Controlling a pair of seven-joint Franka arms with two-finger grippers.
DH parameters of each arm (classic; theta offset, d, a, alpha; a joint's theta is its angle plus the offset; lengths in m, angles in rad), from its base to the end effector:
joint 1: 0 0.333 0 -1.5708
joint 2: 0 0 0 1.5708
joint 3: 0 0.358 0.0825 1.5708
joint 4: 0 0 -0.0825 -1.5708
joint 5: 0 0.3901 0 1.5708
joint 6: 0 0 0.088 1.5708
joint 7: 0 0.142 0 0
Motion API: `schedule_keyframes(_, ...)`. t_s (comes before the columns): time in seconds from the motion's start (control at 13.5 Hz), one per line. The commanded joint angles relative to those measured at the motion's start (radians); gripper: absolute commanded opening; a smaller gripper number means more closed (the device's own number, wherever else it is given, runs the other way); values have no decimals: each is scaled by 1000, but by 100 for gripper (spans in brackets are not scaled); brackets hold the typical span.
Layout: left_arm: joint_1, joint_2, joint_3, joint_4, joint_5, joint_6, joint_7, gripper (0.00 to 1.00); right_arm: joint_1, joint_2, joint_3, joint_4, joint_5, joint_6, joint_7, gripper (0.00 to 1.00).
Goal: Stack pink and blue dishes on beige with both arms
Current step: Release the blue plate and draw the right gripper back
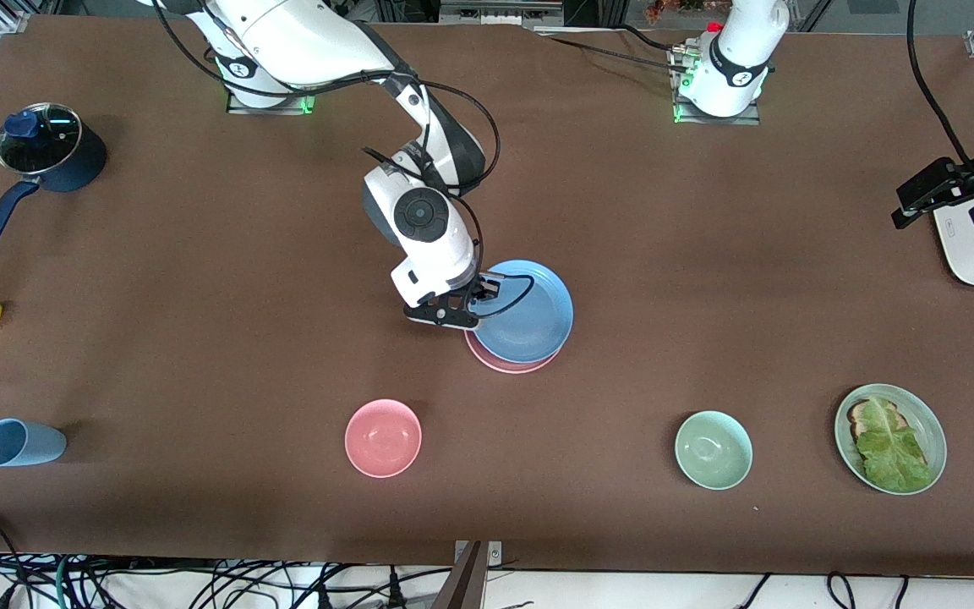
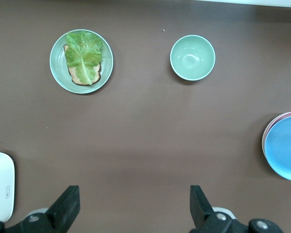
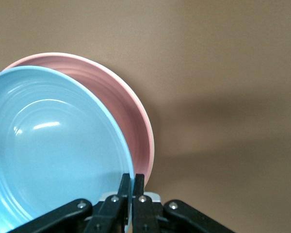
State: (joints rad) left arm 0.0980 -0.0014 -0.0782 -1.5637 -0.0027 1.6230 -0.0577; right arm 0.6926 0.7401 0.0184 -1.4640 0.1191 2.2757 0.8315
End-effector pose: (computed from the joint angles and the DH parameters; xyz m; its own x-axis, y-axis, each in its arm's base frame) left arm 0.5677 0.0108 0.6405 0.9952 0.0775 0.0604 0.0773 -0.9970 0.0061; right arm 0.5764 0.5011 0.2424 0.9799 -0.1962 -0.0348 -0.1990 -0.9723 -0.1223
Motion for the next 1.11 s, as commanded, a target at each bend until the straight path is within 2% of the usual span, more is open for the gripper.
schedule_keyframes(0.0, -1, 26, 3, 24, -10, -9, 15, 100, 16, 15, -14, 28, 8, 1, 23, 0)
schedule_keyframes(0.59, -4, 35, 1, 27, -10, -8, 16, 100, 8, 36, -24, 28, -3, 30, 18, 2)
schedule_keyframes(0.67, -3, 37, 1, 28, -10, -8, 16, 100, 5, 35, -25, 28, -3, 30, 17, 17)
schedule_keyframes(0.74, -3, 38, 1, 28, -10, -8, 16, 100, 2, 35, -25, 28, -3, 30, 20, 64)
schedule_keyframes(0.81, -1, 38, 1, 28, -10, -8, 16, 100, 1, 35, -25, 28, -3, 28, 21, 79)
schedule_keyframes(0.89, -1, 38, 1, 30, -11, -6, 16, 100, 1, 30, -25, 30, -4, 27, 21, 100)
schedule_keyframes(1.04, 0, 38, 1, 30, -14, -5, 16, 100, -2, 22, -31, 34, -7, 19, 18, 100)
